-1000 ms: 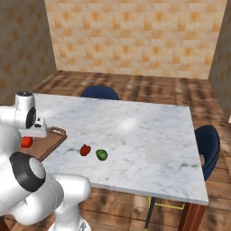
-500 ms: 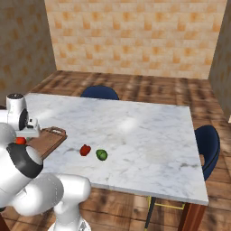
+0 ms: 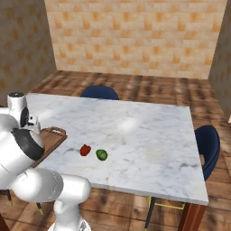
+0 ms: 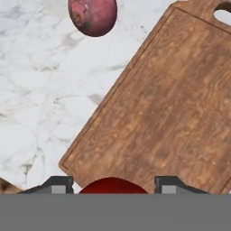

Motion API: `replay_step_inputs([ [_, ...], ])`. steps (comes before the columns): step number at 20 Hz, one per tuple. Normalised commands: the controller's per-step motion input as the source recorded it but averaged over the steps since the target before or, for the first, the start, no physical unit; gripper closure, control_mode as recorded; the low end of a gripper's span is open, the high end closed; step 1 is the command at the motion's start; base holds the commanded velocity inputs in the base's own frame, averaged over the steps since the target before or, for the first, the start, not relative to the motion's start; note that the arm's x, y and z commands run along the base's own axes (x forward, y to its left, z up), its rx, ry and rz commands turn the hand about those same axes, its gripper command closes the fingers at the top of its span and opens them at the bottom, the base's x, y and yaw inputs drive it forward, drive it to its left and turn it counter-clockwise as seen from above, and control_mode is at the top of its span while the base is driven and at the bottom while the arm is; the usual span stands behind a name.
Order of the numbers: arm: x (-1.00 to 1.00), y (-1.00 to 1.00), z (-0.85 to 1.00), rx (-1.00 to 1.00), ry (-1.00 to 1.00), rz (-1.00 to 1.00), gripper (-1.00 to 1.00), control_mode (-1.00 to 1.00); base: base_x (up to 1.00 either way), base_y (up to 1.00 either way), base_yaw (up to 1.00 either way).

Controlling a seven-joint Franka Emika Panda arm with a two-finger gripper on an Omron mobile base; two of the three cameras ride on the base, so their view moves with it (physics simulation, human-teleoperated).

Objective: Place the avocado, onion, tomato, and bell pepper on the cutting board.

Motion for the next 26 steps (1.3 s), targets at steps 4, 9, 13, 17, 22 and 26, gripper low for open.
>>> replay_step_inputs([
  [4,0.08,0.0,-0.17,-0.02,0.0,0.0,1.0,-1.0,0.0,0.0,0.0],
  [9,0.06,0.0,-0.24,-0.02,0.02,0.0,1.0,-1.0,0.0,0.0,0.0],
  [13,0.02,0.0,-0.26,-0.01,0.02,0.0,1.0,-1.0,0.0,0.0,0.0],
  [17,0.0,0.0,-0.32,0.0,0.02,0.0,1.0,-1.0,0.0,0.0,0.0],
  [22,0.0,0.0,-0.32,-0.01,0.02,0.0,1.0,-1.0,0.0,0.0,0.0],
  [26,0.0,0.0,-0.35,-0.02,0.05,0.0,1.0,-1.0,0.0,0.0,0.0],
])
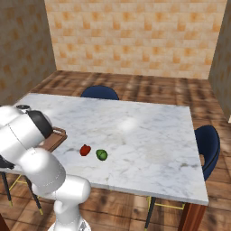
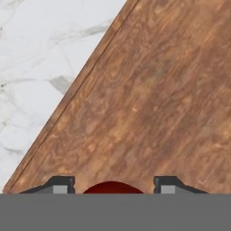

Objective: Place the avocado, onion, tomato, and bell pepper on the cutting board.

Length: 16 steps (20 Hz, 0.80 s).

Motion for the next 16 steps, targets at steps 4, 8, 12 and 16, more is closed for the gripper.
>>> replay_step_inputs([
  [4,0.0,0.0,-0.33,-0.02,0.03,0.0,1.0,-1.0,0.0,0.0,0.0],
  [8,0.0,0.0,-0.27,-0.01,0.0,0.0,-1.0,-1.0,0.0,0.0,0.0],
  [12,-0.06,0.0,-0.06,0.0,0.0,0.0,-1.0,-1.0,0.0,0.0,0.0],
  [16,-0.2,0.0,0.0,0.0,-0.02,0.0,-1.0,-1.0,0.0,0.0,0.0],
])
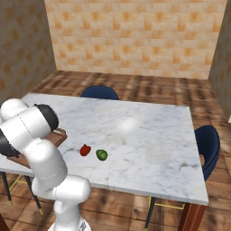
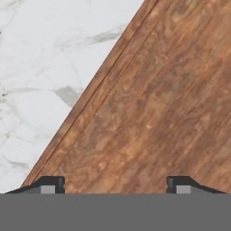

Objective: Place the avocado, onion, tomato, and bell pepper on the cutting board.

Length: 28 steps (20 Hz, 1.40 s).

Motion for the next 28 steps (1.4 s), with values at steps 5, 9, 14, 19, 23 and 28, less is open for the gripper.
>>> replay_step_inputs([
  [5,-0.17,-0.01,0.0,0.0,-0.05,0.0,-1.0,-1.0,0.0,0.0,0.0],
  [9,-0.01,0.0,0.16,0.0,-0.09,0.0,-1.0,-1.0,0.0,0.0,0.0],
  [14,0.01,-0.05,0.41,0.0,-0.09,0.0,-1.0,-1.0,0.0,0.0,0.0],
  [19,0.0,-0.24,0.58,0.0,-0.1,0.0,-1.0,-1.0,0.0,0.0,0.0],
  [23,0.0,-0.45,0.51,0.0,-0.07,0.0,-1.0,-1.0,0.0,0.0,0.0],
  [28,-0.02,-0.53,0.52,0.0,-0.11,0.0,-1.0,-1.0,0.0,0.0,0.0],
])
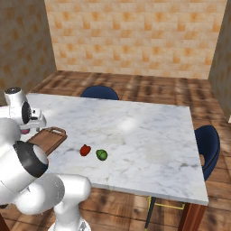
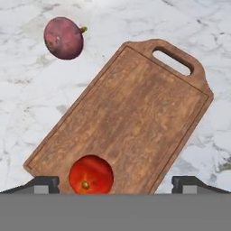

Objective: Place the avocado, onion, tomato, and bell pepper on the cutting board.

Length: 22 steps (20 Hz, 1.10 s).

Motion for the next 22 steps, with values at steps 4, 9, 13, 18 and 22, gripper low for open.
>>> replay_step_inputs([
  [4,-0.07,-0.53,0.51,0.0,-0.1,-0.02,-1.0,-1.0,0.0,0.0,0.0],
  [9,-0.1,-0.62,0.45,0.0,-0.04,-0.04,-1.0,-1.0,0.0,0.0,0.0],
  [13,-0.08,-0.71,0.34,0.0,-0.02,-0.04,-1.0,-1.0,0.0,0.0,0.0],
  [18,-0.06,-0.75,0.21,0.0,0.0,-0.05,-1.0,-1.0,0.0,0.0,0.0],
  [22,-0.13,-0.6,0.02,0.0,0.0,-0.08,-1.0,-1.0,0.0,0.0,0.0],
])
